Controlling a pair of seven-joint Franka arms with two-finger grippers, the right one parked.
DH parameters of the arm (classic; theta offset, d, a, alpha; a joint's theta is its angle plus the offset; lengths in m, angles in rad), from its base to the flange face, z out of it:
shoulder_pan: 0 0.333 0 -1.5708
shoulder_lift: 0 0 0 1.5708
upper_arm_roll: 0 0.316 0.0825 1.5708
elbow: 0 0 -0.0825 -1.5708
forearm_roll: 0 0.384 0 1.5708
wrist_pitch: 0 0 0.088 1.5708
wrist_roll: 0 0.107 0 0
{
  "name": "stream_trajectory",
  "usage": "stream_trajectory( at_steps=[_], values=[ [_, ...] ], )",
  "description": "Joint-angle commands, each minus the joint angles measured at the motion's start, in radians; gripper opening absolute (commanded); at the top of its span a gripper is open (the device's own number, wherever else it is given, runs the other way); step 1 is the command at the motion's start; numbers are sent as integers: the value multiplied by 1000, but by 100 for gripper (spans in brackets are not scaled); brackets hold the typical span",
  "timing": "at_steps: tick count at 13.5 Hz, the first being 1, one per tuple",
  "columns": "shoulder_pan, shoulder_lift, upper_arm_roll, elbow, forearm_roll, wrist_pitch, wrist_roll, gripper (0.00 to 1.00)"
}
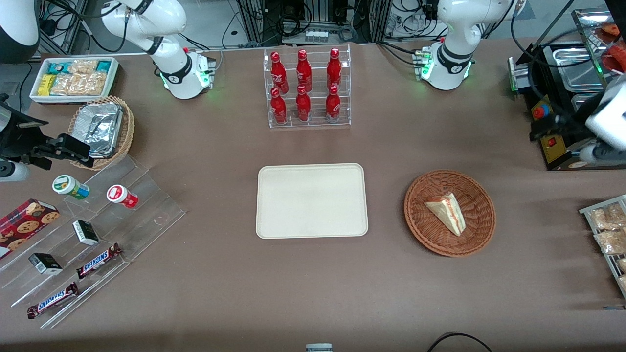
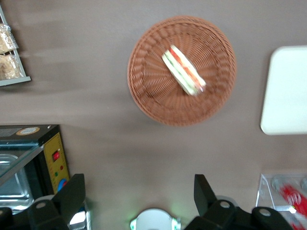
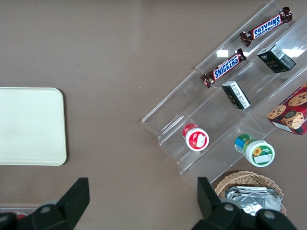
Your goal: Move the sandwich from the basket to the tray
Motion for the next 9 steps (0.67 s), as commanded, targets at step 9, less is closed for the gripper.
stream_trajectory(
  at_steps=[9],
  values=[
    [-137, 122, -2, -516, 21, 833, -777, 100]
  ],
)
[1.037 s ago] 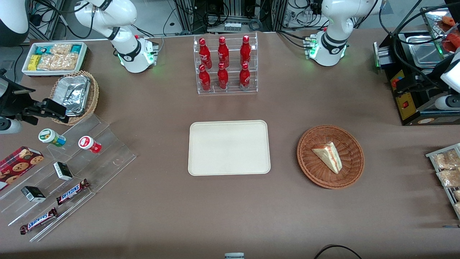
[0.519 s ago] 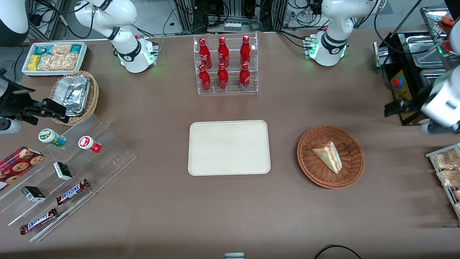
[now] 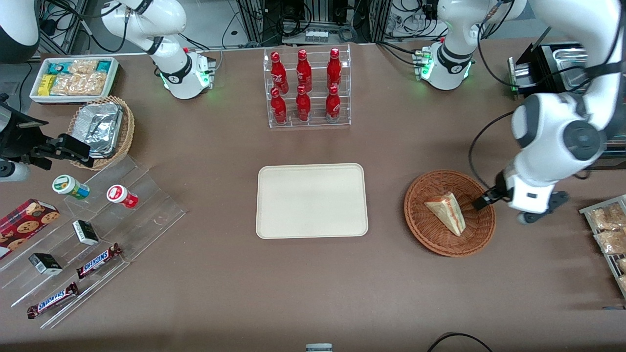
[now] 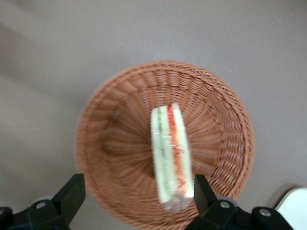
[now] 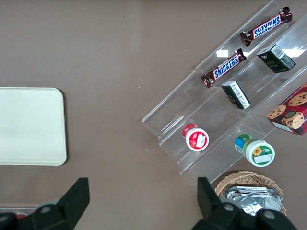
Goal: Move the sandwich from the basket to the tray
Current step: 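Move the left gripper down over the wrapped sandwich in the basket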
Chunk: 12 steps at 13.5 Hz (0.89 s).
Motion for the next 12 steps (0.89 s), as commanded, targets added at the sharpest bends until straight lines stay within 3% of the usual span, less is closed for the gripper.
stream_trajectory(
  at_steps=[1, 5, 9, 10, 12],
  values=[
    [-69, 44, 5, -6, 31, 65, -132, 100],
    [-102, 79, 7, -63, 86, 117, -189, 100],
    [-102, 97, 11, -127, 90, 220, -195, 99],
    [-102, 104, 11, -132, 90, 223, -200, 82],
    [-102, 104, 11, -133, 90, 224, -223, 11]
  ],
)
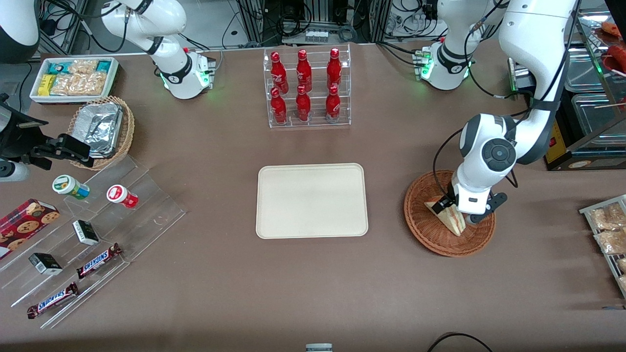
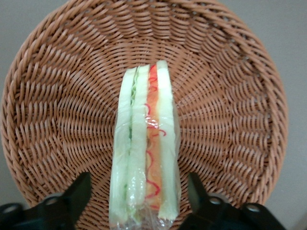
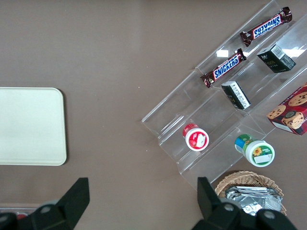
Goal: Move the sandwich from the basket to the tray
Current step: 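Close the left gripper on the wrapped sandwich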
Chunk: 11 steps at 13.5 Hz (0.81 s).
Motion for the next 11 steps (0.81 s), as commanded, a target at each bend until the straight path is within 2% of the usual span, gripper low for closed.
stream_trajectory(
  at_steps=[1, 3, 7, 9, 11],
  values=[
    [-11, -6, 9, -1, 21, 15, -38, 0],
    [-11, -23, 9, 32, 21, -34, -29, 0],
    [-30, -75, 0, 197, 21, -354, 39, 0],
    [-81, -99, -17, 278, 16, -460, 27, 0],
    [-180, -51, -41, 386, 13, -539, -11, 0]
  ],
)
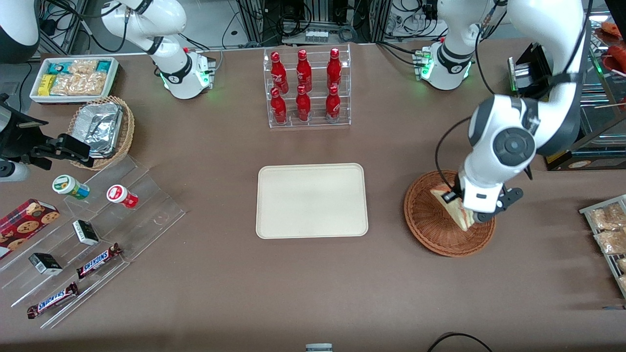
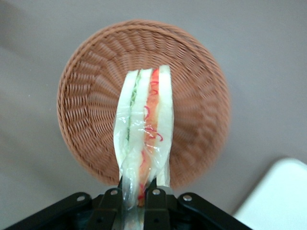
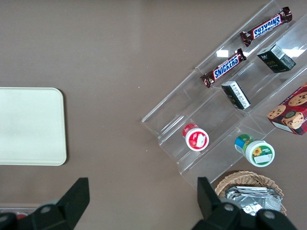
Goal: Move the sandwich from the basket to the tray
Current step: 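Lift the sandwich and carry it over the white tray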
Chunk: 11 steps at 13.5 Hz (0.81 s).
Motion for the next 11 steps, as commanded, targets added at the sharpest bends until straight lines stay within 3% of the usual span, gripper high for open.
stream_trajectory(
  at_steps=[1, 4, 6, 8, 11],
  values=[
    [-149, 71, -9, 124, 8, -68, -74, 0],
    [-317, 212, -9, 255, 23, -60, -91, 0],
    [-447, 333, -6, 346, 95, -56, -149, 0],
    [-506, 441, -9, 452, 135, -25, -183, 0],
    [-553, 564, -7, 556, 136, 62, -172, 0]
  ],
)
